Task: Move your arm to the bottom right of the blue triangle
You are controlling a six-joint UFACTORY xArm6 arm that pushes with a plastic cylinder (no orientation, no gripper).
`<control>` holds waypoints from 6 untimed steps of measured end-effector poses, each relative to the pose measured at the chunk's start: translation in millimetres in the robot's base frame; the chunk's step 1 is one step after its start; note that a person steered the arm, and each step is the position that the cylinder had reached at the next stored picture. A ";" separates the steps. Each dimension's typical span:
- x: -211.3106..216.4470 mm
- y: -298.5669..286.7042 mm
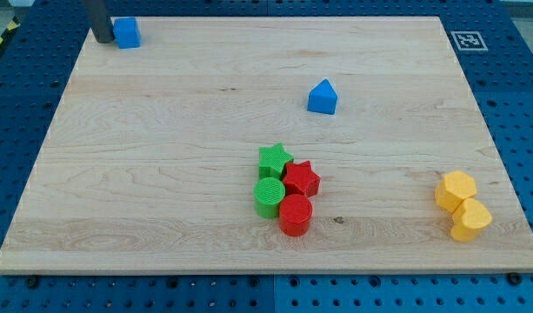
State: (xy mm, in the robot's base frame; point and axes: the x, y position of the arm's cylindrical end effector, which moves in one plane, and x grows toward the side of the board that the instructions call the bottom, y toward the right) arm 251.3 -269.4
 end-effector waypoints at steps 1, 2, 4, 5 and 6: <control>61.5 -7.7; 132.2 54.5; 189.0 231.6; 193.4 303.4; 207.8 358.5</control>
